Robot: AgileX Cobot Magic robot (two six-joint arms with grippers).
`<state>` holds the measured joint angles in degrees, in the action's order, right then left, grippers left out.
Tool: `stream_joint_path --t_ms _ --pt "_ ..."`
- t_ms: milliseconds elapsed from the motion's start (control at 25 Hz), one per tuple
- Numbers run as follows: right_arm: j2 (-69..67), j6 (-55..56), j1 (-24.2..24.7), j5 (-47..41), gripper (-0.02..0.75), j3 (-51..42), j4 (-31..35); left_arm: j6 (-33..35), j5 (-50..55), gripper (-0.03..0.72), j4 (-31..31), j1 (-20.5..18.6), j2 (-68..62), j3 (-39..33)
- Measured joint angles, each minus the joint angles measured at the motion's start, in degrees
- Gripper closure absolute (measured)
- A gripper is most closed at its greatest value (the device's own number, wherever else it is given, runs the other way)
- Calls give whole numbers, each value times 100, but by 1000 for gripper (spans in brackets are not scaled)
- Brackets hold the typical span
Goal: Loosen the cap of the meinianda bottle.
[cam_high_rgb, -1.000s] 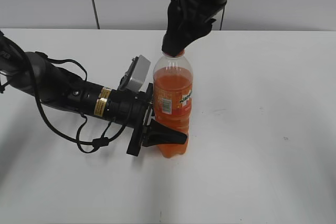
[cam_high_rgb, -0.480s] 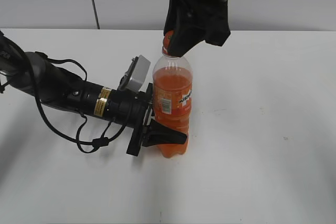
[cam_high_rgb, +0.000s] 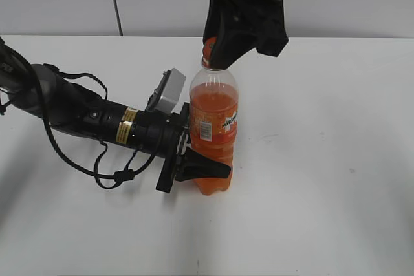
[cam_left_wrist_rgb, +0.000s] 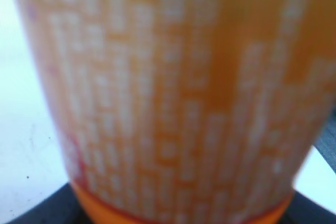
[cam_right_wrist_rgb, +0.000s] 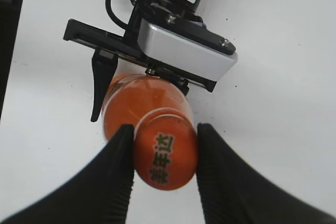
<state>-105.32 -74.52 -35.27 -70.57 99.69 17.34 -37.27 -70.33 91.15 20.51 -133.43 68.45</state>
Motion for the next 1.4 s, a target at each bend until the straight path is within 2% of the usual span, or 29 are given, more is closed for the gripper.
stream_joint_path --t_ms 680,880,1080,1240,1400 --pt "513 298 0 8 465 -11 240 0 -5 288 0 5 0 0" --pt "722 1367 7 8 465 74 260 0 -5 288 0 5 0 0" --pt "727 3007 197 8 465 86 232 0 -5 288 0 5 0 0" --pt "727 4031 664 15 465 3 305 0 1 288 6 5 9 0" --pt "727 4571 1242 16 465 -338 315 -11 48 288 70 10 59 0"
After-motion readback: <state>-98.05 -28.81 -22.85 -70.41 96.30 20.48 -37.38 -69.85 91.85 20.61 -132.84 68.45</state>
